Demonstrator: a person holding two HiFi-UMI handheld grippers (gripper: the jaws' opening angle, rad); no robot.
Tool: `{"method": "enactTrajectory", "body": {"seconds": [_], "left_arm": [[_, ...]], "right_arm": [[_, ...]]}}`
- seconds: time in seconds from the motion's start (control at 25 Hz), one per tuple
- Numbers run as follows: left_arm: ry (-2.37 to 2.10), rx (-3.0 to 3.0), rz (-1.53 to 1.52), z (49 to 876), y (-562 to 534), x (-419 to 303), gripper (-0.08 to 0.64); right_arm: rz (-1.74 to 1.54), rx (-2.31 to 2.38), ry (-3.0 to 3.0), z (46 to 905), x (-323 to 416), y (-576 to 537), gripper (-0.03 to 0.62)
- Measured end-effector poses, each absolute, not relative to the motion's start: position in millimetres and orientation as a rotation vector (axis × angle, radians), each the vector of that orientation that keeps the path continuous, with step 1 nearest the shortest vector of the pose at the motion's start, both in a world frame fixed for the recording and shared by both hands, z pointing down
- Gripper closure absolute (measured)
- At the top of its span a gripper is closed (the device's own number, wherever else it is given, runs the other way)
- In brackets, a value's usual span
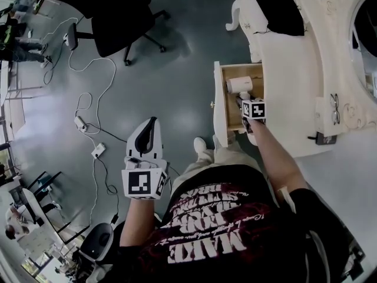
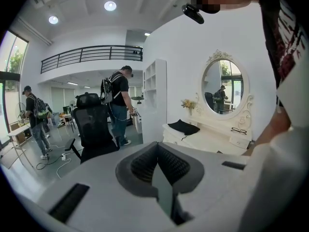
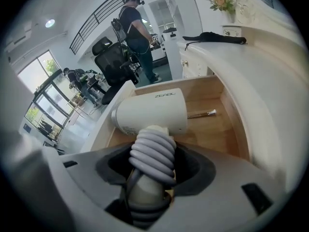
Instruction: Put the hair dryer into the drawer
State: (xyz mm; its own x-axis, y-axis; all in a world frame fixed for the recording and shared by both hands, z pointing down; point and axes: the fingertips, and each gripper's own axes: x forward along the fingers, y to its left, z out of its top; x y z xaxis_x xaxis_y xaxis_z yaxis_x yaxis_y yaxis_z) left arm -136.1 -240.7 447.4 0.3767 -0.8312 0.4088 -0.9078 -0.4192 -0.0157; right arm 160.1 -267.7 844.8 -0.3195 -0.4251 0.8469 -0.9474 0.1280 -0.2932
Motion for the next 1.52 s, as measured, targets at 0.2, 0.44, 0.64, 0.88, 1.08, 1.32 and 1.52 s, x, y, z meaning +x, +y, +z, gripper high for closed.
{"method": "enactTrajectory", "body": {"seconds": [0.2,0.44,0.64,0.88,1.08,1.32,1.52], "left_arm": [[-1.559,2.420,0.539,446,-238,-136,0.555],[-1.558,2.419,0.538,446,-236,-133,0.555],[-1.564,2.432,0.533,441,-234,-130,0.555],[-1.570,2.455,0.521,431,-230,-129,0.555],[-1.557,2.489,0.484,421,-225,-122,0.555],[-1.532,2.535,0.448,413,-217,-118,0.555],[-1.518,2.556,0.421,409,-207,-118,0.555]], "right_arm": [[1.162,1.303,-1.735,861,164,-262,0.353],[1.190,1.296,-1.665,870,168,-262,0.353],[1.211,1.276,-1.630,878,170,-258,0.353],[1.282,1.202,-1.645,877,162,-257,0.321],[1.338,1.122,-1.702,866,149,-245,0.200],[1.282,1.119,-1.751,844,146,-227,0.192],[1.237,1.170,-1.792,816,148,-220,0.211]]}}
